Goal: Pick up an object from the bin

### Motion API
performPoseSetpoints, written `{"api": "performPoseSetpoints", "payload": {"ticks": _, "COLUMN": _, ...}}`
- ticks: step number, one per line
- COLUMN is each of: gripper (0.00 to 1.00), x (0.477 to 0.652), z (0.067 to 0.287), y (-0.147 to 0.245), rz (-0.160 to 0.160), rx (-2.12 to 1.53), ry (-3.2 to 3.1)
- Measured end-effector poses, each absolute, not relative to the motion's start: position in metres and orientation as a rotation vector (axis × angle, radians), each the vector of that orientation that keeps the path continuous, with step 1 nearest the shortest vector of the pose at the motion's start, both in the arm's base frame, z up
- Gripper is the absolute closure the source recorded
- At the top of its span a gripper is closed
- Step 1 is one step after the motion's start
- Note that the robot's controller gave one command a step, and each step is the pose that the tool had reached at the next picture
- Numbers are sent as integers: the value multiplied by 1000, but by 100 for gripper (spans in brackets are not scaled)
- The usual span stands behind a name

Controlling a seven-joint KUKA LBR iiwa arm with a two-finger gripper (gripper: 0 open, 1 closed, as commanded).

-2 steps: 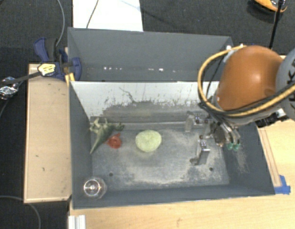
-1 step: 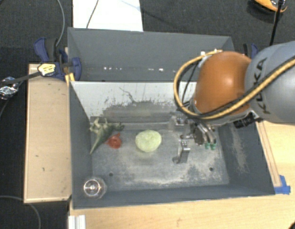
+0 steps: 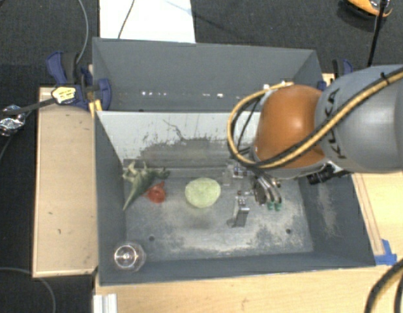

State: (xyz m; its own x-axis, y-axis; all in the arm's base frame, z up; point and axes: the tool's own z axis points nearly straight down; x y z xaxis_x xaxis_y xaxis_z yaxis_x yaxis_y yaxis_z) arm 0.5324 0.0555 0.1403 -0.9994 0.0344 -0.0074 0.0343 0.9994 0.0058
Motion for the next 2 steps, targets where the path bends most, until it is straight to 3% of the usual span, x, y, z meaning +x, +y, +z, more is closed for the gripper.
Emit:
{"api": "performPoseSetpoints", "payload": {"ticks": 1, "gripper": 0, "x": 549, "z": 110, "y": 57, "rz": -3, "rx": 13, "ry": 3141}}
{"api": "performPoseSetpoints", "payload": {"ticks": 2, "gripper": 0, "x": 559, "z": 101, "y": 69, "rz": 3, "rx": -385, "ry": 3107}}
